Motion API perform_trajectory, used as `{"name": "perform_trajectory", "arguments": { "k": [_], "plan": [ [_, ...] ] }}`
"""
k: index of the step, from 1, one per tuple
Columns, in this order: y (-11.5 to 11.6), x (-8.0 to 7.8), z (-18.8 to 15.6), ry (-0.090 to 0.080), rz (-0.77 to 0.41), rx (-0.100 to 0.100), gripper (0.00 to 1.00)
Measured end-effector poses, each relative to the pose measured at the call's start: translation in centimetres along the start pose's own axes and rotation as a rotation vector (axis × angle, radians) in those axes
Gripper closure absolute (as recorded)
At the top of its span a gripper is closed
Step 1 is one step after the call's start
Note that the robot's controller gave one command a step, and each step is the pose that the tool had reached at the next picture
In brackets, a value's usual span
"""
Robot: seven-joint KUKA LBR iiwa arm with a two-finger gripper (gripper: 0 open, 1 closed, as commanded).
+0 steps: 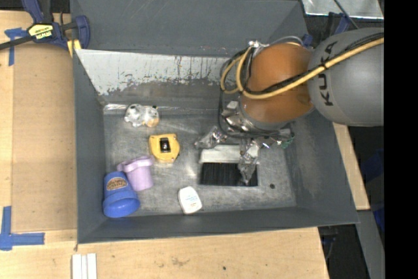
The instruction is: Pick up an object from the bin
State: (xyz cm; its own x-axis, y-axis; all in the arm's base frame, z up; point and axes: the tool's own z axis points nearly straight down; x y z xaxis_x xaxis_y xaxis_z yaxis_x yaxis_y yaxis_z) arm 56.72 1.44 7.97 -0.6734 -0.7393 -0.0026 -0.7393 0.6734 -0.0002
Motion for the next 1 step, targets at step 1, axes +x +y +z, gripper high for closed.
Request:
{"name": "perform_trajectory", "arguments": {
  "k": [1],
  "plan": [
    [-4.65, 0.86, 0.37, -0.01, -0.192, 0.009, 1.0]
  ]
}}
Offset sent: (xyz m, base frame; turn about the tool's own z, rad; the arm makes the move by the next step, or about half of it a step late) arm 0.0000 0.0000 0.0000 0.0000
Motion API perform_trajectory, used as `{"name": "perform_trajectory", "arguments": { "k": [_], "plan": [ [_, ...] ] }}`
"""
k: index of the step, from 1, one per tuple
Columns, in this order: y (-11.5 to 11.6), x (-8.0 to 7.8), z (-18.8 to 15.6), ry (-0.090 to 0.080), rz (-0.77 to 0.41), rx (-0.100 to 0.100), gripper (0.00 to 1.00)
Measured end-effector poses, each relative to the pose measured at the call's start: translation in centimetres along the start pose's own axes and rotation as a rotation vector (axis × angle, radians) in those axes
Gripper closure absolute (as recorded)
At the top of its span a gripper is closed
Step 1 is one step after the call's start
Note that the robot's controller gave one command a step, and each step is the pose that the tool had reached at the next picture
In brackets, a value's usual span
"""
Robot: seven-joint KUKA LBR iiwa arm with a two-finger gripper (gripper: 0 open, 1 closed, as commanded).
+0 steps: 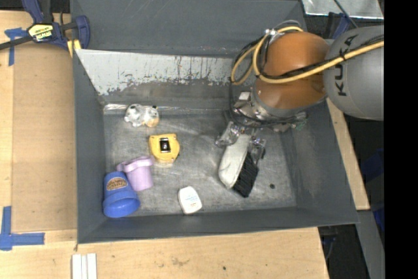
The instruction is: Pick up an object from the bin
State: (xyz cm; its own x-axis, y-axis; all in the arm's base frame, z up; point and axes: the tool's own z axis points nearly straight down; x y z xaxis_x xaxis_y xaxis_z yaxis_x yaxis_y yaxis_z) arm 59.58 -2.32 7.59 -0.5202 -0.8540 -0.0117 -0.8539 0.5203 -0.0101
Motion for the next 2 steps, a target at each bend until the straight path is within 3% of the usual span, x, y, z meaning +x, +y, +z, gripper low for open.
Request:
{"name": "perform_trajectory", "arguments": {
  "k": [1, 2],
  "plan": [
    [0.0, 0.0, 0.0, 0.0, 0.001, 0.0, 1.0],
    [-0.4, 0.7, -17.3, 0.006, 0.03, -0.001, 1.0]
  ]
}}
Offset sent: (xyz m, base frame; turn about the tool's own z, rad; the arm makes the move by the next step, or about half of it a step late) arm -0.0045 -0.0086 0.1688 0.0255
